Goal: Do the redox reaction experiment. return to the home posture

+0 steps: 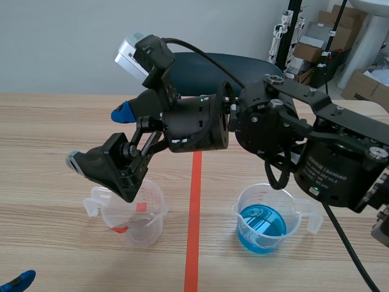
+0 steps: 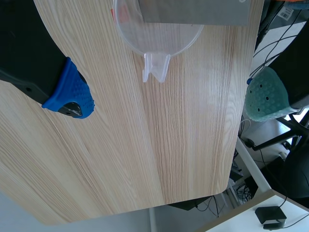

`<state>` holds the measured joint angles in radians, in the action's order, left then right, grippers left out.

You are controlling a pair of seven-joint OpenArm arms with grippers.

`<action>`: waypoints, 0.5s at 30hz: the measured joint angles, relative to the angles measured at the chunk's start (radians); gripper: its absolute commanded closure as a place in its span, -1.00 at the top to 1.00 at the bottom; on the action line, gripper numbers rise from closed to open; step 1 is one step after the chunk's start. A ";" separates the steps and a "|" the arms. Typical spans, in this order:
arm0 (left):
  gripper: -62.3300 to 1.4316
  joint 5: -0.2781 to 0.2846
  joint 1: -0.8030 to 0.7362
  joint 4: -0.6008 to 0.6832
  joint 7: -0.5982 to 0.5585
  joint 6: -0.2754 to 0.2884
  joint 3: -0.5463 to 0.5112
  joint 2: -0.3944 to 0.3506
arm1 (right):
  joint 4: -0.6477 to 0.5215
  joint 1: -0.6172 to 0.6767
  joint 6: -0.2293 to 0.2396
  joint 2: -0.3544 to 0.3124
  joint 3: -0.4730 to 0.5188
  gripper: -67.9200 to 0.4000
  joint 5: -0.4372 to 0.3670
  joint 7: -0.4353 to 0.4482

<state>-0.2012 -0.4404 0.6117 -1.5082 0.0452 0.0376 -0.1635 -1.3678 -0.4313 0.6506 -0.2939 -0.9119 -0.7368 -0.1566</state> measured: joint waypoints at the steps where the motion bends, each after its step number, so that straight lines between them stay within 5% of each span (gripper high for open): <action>1: 0.89 0.000 0.000 0.000 0.000 0.000 0.000 0.000 | 0.000 0.000 0.000 0.000 0.000 1.00 0.000 0.000; 15: 0.89 0.000 0.000 0.000 0.000 0.000 0.000 0.000 | 0.000 0.000 0.000 0.000 0.000 1.00 0.035 0.000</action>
<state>-0.2012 -0.4404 0.6117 -1.5082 0.0452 0.0376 -0.1635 -1.3678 -0.4313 0.6506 -0.2939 -0.9119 -0.7017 -0.1570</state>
